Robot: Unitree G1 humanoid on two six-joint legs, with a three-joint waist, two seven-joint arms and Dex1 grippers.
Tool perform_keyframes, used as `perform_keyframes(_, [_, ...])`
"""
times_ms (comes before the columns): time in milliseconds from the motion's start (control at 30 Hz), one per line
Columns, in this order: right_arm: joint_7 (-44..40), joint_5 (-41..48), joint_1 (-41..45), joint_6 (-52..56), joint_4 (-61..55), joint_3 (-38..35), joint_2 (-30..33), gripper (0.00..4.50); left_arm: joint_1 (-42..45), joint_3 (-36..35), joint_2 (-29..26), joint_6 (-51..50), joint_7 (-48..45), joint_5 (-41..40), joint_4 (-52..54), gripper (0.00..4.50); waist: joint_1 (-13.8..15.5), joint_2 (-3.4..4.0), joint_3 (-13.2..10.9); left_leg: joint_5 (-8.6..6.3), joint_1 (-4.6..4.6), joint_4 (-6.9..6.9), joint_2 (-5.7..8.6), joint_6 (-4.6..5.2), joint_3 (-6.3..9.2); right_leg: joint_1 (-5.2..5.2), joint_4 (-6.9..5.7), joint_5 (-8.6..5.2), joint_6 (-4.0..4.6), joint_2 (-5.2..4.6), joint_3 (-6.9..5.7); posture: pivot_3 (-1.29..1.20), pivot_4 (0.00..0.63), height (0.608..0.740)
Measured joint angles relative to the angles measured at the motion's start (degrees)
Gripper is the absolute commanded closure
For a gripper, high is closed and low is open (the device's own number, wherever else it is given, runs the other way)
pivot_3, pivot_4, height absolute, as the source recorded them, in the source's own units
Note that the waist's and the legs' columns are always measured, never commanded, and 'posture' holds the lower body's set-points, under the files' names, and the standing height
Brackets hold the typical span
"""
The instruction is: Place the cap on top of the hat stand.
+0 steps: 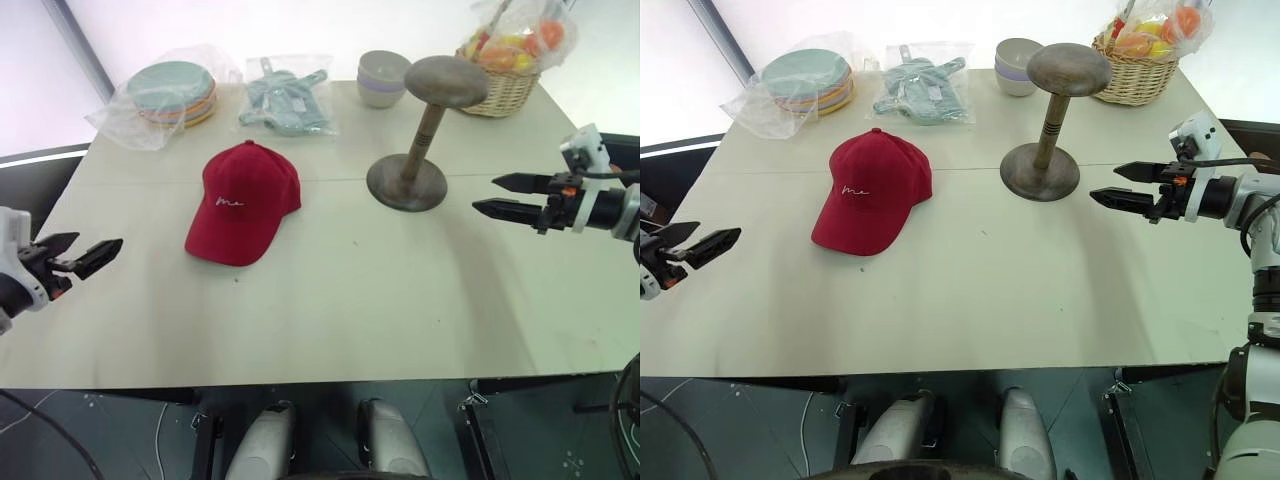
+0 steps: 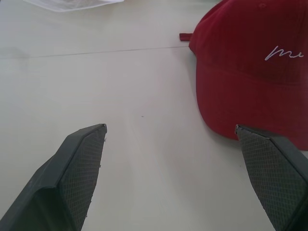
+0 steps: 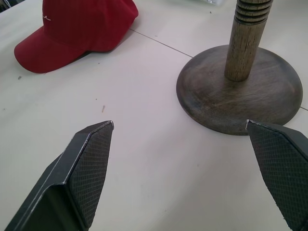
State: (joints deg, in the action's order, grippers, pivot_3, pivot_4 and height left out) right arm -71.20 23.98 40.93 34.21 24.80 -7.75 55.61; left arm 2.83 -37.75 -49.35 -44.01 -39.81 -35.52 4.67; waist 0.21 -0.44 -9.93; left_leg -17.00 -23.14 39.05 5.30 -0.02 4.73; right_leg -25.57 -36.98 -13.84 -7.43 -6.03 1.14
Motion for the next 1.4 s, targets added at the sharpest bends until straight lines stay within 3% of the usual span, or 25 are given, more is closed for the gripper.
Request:
perform_keyframes(1167, [2.9, -1.5, 0.0, -2.4, 0.7, 0.0, -0.4, 0.00, 2.6, 0.5, -1.2, 4.8, 0.4, 2.9, -4.5, 0.03, 0.0, 0.00, 0.0, 0.00, 0.00, 0.00, 0.00, 0.00, 0.00, -0.01, 0.00, 0.00, 0.00, 0.02, -0.01, 0.00, 0.150, 0.740])
perform_keyframes(1333, [0.8, 1.9, 0.1, 2.7, -8.1, 0.5, -1.0, 0.00, 3.4, 2.2, -3.1, 9.8, -1.6, 5.8, -6.8, 0.03, -0.1, 0.03, 0.0, 0.00, 0.00, -0.02, -0.02, 0.00, 0.01, -0.02, -0.01, 0.00, 0.00, 0.02, -0.01, 0.00, 0.150, 0.740])
perform_keyframes(1400, [-0.3, 4.6, 0.2, 5.9, -13.8, 0.7, -1.4, 0.00, 4.8, 5.2, -5.5, 17.4, -2.9, 10.4, -10.2, 0.03, 0.0, 0.03, 0.0, 0.00, 0.00, -0.01, -0.01, 0.00, 0.01, -0.02, 0.00, 0.00, 0.00, 0.02, -0.02, 0.00, 0.150, 0.740])
